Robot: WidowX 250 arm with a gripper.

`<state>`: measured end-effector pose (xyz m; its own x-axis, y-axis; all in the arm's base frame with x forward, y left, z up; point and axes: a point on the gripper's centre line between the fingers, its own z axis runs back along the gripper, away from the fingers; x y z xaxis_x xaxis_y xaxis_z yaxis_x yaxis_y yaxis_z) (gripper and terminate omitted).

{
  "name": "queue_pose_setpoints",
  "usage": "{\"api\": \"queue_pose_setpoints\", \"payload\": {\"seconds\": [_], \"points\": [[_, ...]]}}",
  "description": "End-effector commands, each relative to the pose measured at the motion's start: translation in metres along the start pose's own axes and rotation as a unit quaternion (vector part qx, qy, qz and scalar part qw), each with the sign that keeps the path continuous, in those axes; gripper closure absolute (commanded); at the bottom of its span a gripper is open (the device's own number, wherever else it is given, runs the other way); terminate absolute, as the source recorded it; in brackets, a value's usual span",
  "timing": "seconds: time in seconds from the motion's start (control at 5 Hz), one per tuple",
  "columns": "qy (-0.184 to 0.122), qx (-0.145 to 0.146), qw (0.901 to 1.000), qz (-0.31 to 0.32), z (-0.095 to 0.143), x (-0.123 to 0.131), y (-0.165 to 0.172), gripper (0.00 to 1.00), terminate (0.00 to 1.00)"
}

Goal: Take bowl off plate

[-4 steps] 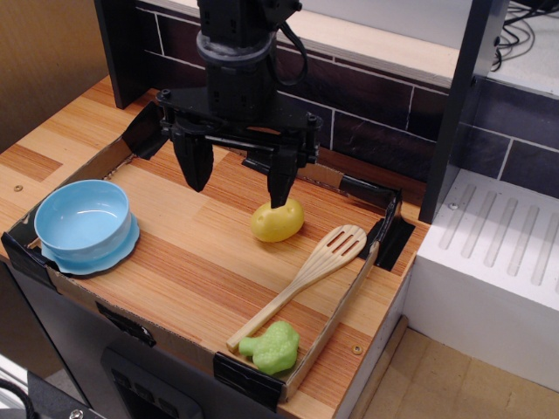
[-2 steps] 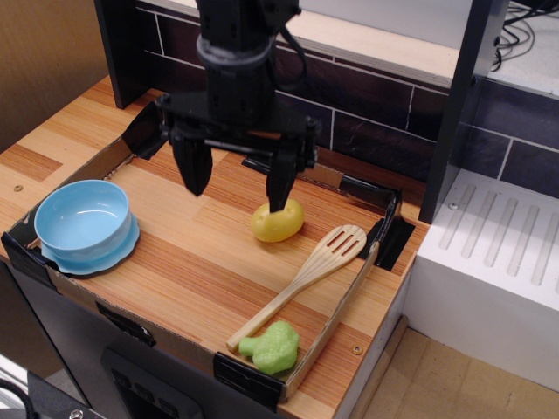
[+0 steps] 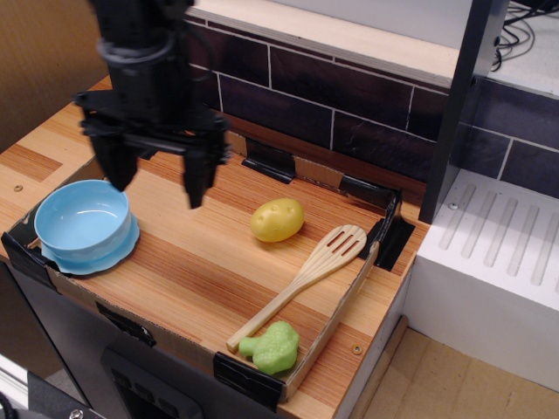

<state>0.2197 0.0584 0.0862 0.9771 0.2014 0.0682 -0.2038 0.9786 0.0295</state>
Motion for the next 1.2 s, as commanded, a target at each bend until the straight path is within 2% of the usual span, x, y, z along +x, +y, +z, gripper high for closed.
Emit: {"api": "queue_pose_setpoints", "payload": {"seconds": [0.0,0.2,0.4,0.6,1.0], "points": [[-0.061,0.033,0.9976,-0.01,-0.004,0.009,0.055,0.0,0.0],[-0.047,0.049,0.9975,-0.022,-0.022,0.013,0.068,0.0,0.0],[-0.059,0.046,0.9931,-0.091,-0.033,0.013,0.071,0.0,0.0],[-0.053,0.03,0.9924,-0.107,-0.036,0.014,0.069,0.0,0.0],[-0.037,0.038,0.9933,-0.103,-0.061,0.015,0.068,0.0,0.0]]}}
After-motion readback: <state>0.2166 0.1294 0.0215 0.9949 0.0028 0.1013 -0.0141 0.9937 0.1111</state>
